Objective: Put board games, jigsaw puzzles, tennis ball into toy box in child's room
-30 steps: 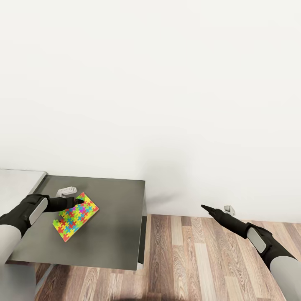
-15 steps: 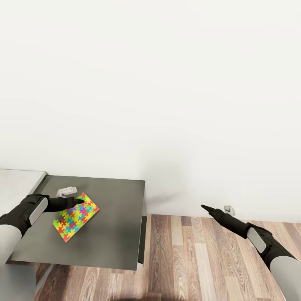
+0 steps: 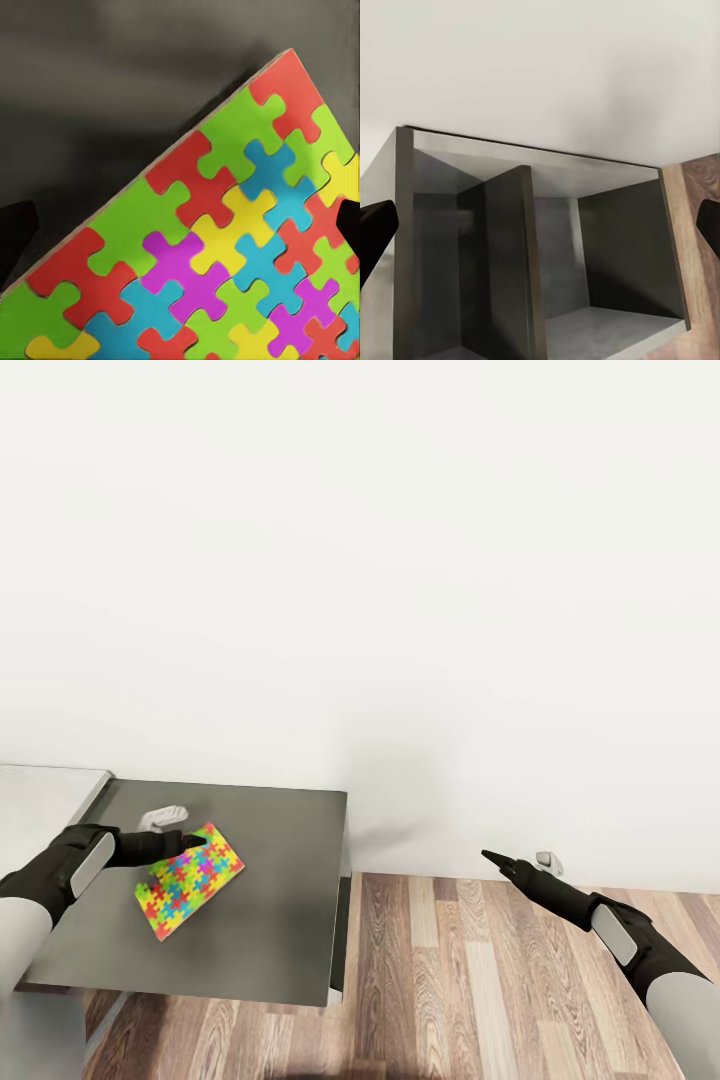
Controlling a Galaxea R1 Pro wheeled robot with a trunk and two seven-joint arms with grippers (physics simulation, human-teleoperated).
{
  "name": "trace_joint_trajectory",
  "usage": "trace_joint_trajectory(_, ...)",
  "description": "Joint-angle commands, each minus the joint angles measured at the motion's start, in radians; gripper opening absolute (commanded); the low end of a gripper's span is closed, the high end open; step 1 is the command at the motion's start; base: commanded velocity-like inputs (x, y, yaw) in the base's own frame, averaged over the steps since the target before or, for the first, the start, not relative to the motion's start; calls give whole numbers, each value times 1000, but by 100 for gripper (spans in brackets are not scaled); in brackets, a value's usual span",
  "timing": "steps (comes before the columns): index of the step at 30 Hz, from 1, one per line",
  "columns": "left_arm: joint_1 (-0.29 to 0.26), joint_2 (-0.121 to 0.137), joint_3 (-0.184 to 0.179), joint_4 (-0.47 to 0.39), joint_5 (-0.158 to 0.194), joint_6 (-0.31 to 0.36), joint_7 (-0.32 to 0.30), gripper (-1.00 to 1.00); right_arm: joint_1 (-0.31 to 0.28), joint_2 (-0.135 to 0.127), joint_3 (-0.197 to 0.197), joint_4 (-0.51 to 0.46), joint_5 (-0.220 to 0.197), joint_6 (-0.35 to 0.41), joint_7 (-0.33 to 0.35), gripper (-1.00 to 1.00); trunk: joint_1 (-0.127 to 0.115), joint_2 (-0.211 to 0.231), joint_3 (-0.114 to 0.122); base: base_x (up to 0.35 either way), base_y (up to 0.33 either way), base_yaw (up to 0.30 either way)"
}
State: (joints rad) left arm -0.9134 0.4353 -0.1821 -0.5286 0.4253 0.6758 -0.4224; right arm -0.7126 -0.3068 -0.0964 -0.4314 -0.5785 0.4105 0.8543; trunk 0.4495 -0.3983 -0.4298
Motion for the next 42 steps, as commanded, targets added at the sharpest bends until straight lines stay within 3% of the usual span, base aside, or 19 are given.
trace_joint_trajectory(1, -1, 1, -5, -1, 3, 3, -7, 100, -1, 0, -2, 0, -6, 8, 2, 100, 1, -2, -2, 0, 0, 0)
trace_joint_trajectory(7, -1, -1, -5, -1, 3, 4, -20, 100, -1, 0, -2, 0, -6, 8, 3, 100, 1, -2, -2, 0, 0, 0)
trace_joint_trajectory(16, -1, -54, -6, -1, 1, 33, -24, 100, -1, -14, -2, 0, -7, 9, 3, 100, 1, -2, -2, 0, 0, 0)
trace_joint_trajectory(29, -1, -92, -8, -1, 1, 86, -26, 100, -1, -26, -2, 2, -8, 10, 5, 100, 1, -2, -2, -30, 0, 0)
trace_joint_trajectory(39, -1, -105, -9, -1, 1, 106, -96, 100, -1, -28, -2, 2, -9, 10, 6, 100, 1, -2, -2, -111, 0, 0)
trace_joint_trajectory(42, -1, -124, -17, -1, 1, 116, -102, 100, -1, -28, -2, 2, -9, 10, 8, 100, 1, -2, -2, -117, 0, 0)
